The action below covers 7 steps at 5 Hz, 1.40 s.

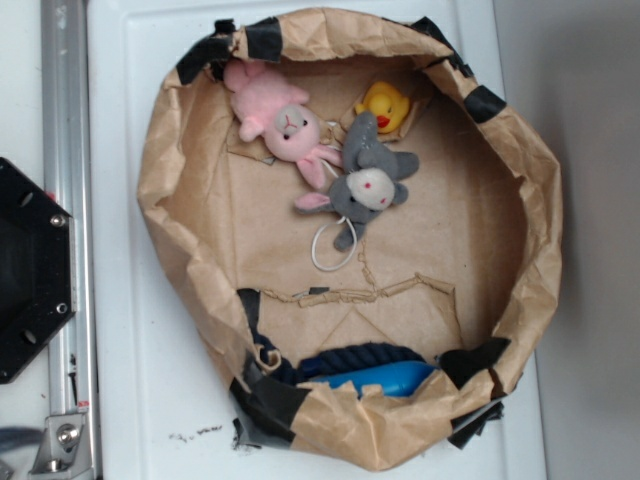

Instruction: Grab the pink bunny.

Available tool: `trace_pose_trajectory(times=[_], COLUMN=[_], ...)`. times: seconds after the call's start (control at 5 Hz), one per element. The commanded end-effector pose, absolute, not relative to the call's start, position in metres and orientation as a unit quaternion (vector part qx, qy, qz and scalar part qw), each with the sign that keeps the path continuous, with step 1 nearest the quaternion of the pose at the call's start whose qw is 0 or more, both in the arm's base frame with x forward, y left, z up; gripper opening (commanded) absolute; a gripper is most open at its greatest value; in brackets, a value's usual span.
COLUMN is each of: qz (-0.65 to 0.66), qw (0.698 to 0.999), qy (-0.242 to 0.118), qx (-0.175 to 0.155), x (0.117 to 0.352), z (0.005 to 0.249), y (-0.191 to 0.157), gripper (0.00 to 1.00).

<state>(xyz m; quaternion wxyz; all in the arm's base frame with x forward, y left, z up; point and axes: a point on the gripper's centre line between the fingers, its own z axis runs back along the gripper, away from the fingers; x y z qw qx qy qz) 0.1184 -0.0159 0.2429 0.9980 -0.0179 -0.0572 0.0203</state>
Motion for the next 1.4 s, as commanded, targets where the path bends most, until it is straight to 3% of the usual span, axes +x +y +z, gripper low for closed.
trace_pose_trajectory(times=[0.0, 0.2, 0.4, 0.6, 0.8, 1.0, 1.2], qz=[0.02, 0.001, -0.12, -0.179, -0.223, -0.271, -0.263], qw=[0.998, 0.987, 0.969, 0.968, 0.97, 0.959, 0.963], qy=[-0.057, -0.161, -0.216, -0.174, -0.087, -0.006, -0.02], qx=[-0.018, 0.028, 0.01, 0.013, 0.051, 0.086, 0.061], x=[0.118, 0.168, 0.211, 0.236, 0.242, 0.229, 0.231], z=[0.243, 0.207, 0.186, 0.157, 0.112, 0.061, 0.028], y=[-0.016, 0.017, 0.023, 0.029, 0.038, 0.054, 0.088], gripper=[1.0, 1.0, 1.0, 1.0, 1.0, 1.0, 1.0])
